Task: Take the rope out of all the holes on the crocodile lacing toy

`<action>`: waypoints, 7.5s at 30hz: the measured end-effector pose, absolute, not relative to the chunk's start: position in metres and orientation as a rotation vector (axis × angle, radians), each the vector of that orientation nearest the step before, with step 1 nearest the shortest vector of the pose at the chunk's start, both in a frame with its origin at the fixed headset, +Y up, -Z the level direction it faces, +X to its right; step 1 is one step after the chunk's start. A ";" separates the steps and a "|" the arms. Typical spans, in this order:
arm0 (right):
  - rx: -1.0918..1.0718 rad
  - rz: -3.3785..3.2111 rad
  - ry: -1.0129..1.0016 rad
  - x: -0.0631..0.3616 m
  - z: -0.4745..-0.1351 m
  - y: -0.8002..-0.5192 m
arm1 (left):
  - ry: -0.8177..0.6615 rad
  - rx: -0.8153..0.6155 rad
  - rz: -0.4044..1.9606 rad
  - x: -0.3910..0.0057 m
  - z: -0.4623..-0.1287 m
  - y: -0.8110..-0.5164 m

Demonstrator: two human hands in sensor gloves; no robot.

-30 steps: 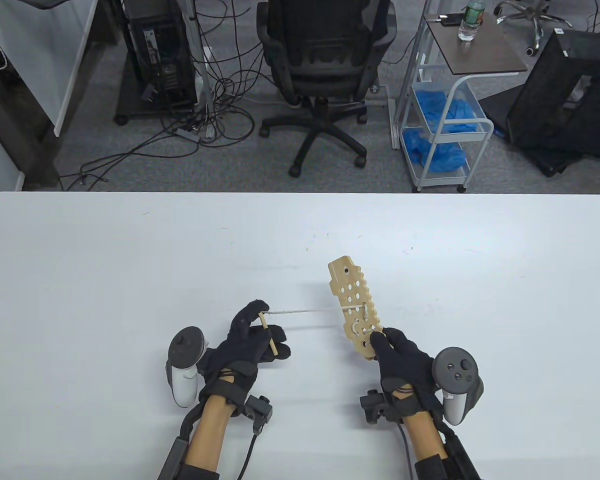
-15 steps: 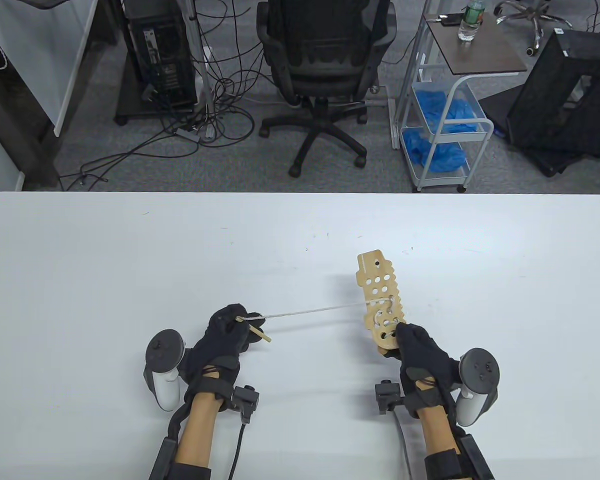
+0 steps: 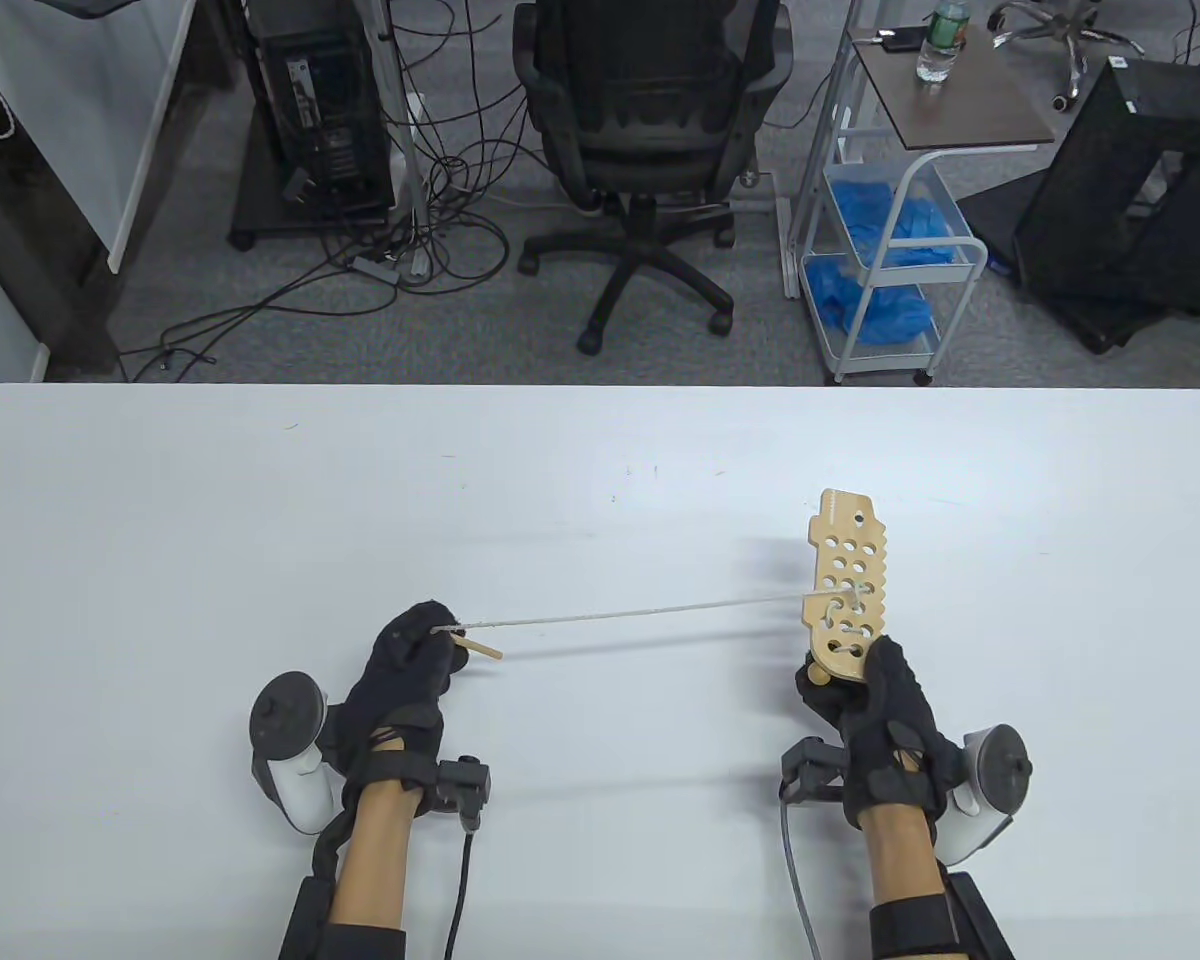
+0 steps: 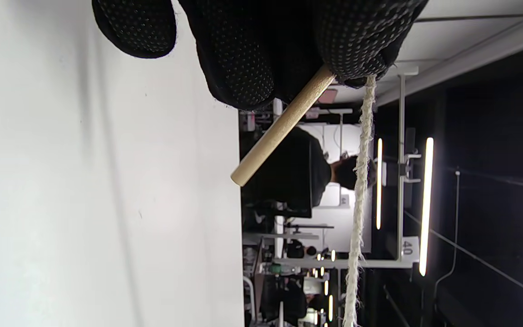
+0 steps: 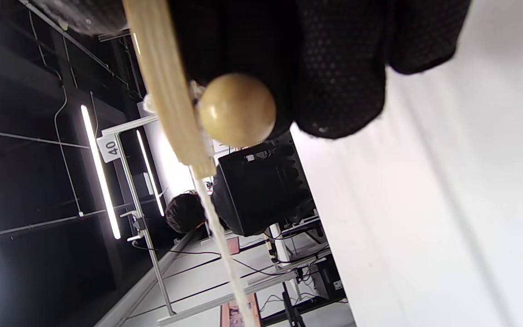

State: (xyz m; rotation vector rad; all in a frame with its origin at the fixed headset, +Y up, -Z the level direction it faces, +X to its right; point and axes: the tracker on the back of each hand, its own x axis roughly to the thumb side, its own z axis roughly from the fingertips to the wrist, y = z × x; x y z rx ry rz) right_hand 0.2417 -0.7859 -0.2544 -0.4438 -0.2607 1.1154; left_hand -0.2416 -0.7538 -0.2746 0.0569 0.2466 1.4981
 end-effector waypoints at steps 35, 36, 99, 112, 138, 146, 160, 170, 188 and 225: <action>-0.152 1.226 -0.116 0.186 -0.259 -0.774 | 0.094 0.212 1.236 -0.189 -0.266 -0.728; -0.138 1.246 -0.112 0.180 -0.258 -0.773 | 0.053 0.212 1.218 -0.181 -0.265 -0.724; 0.368 1.254 0.137 0.112 -0.253 -0.756 | -0.455 -0.230 1.350 -0.127 -0.273 -0.736; 0.345 1.289 0.132 0.115 -0.253 -0.756 | -0.415 -0.192 1.268 -0.130 -0.272 -0.736; 0.239 1.287 0.070 0.132 -0.258 -0.758 | -0.340 -0.146 1.281 -0.144 -0.274 -0.733; 0.147 1.265 0.014 0.152 -0.262 -0.763 | -0.299 -0.114 1.304 -0.153 -0.276 -0.733; 0.042 1.245 -0.042 0.175 -0.266 -0.768 | -0.209 -0.065 1.347 -0.172 -0.278 -0.735; -0.021 1.228 -0.068 0.187 -0.267 -0.772 | -0.177 -0.063 1.366 -0.179 -0.279 -0.736; -0.093 1.155 -0.118 0.206 -0.267 -0.774 | -0.073 -0.024 1.360 -0.190 -0.278 -0.736; -0.332 0.716 -0.288 0.257 -0.258 -0.801 | 0.289 0.212 1.544 -0.251 -0.268 -0.751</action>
